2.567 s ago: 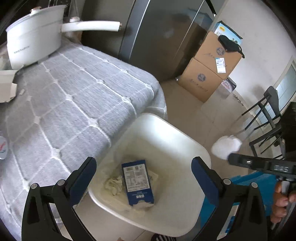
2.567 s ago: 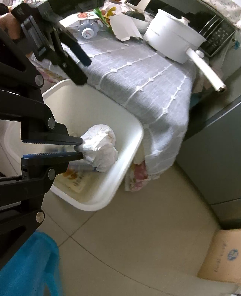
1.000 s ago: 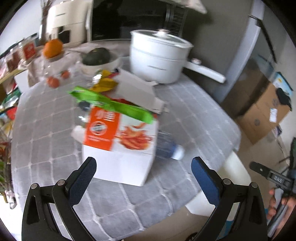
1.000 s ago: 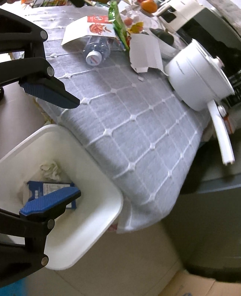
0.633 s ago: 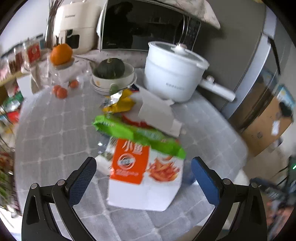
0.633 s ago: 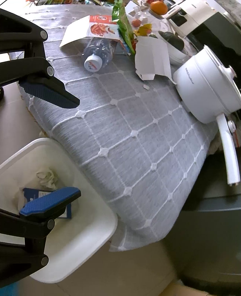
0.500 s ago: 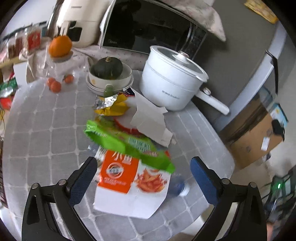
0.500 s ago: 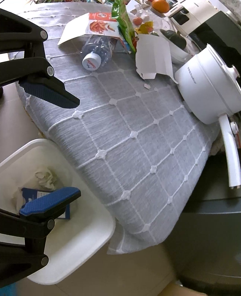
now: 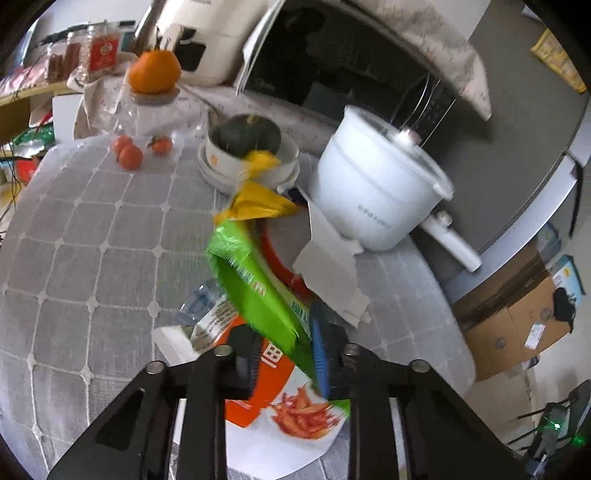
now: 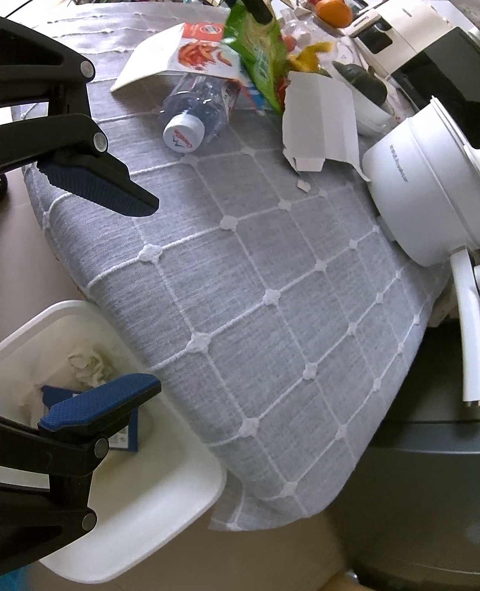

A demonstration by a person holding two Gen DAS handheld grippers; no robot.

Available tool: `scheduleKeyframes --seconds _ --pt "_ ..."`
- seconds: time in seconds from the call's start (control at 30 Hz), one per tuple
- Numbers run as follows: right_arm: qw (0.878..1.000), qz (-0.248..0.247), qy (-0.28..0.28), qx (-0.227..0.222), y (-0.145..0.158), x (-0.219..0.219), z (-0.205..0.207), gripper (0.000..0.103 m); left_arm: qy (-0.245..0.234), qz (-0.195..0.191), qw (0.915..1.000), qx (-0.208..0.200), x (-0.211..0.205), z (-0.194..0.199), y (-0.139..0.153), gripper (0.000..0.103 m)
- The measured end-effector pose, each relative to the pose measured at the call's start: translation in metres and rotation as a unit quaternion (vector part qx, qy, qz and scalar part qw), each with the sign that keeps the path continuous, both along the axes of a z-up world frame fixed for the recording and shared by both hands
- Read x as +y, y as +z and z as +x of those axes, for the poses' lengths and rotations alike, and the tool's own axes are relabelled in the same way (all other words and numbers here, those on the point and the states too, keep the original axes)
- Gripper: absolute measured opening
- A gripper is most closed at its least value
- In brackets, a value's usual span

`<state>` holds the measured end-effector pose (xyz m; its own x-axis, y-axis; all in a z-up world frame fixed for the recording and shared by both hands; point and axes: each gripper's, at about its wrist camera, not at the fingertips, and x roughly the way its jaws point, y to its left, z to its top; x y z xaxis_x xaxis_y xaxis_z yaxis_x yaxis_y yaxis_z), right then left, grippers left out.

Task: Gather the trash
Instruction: 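Grasp the green snack bag with the left gripper, then grasp the orange chip box with the right gripper while the left holds the bag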

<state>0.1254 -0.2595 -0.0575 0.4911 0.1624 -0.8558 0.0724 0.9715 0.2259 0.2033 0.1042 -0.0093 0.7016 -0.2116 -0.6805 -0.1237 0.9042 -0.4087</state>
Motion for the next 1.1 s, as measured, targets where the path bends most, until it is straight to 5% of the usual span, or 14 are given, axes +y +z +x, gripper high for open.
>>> scheduleKeyframes --seconds 0.2,0.53,0.73,0.9,1.1 --pt "1.0 -0.009 0.005 -0.002 0.0 0.008 0.0 0.075 0.002 -0.04 0.997 -0.065 0.017 -0.043 0.022 0.01" --pt "0.999 0.007 0.031 -0.011 -0.002 0.039 -0.005 0.075 0.011 -0.03 0.9879 -0.152 0.055 -0.106 0.054 0.01" --pt "0.996 0.046 0.069 -0.027 -0.002 0.083 -0.002 0.075 0.027 -0.023 0.9875 -0.153 0.099 -0.129 0.053 0.01" --pt "0.987 0.117 0.11 -0.027 -0.015 0.127 0.009 0.061 0.047 -0.035 0.9898 -0.13 0.139 -0.141 0.039 0.01" --pt "0.98 0.137 0.142 -0.036 -0.03 0.176 0.023 0.053 0.06 -0.029 0.9903 -0.122 0.17 -0.155 0.03 0.01"
